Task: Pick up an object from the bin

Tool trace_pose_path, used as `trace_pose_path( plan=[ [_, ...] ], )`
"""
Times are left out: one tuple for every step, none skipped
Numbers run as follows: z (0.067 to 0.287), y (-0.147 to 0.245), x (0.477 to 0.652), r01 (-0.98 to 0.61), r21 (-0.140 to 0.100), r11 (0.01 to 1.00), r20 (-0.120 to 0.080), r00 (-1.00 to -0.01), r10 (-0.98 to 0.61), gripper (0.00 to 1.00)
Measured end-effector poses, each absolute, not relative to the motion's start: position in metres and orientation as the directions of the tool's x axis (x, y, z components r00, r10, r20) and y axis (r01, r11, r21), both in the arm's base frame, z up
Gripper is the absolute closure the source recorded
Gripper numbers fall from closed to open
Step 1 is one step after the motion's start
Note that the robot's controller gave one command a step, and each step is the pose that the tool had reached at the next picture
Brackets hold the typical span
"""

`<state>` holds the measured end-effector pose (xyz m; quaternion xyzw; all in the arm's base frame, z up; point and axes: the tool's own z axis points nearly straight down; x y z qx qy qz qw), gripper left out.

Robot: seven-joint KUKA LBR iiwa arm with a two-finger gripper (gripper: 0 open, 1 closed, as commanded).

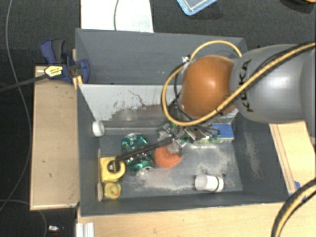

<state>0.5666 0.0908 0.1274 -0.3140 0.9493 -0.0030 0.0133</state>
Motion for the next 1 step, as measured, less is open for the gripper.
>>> trace_pose_path(
  plan=[
    [0.2050,0.0852,0.5605,-0.582,-0.013,0.813,-0.025,-0.813,-0.582,1.00]
  ],
)
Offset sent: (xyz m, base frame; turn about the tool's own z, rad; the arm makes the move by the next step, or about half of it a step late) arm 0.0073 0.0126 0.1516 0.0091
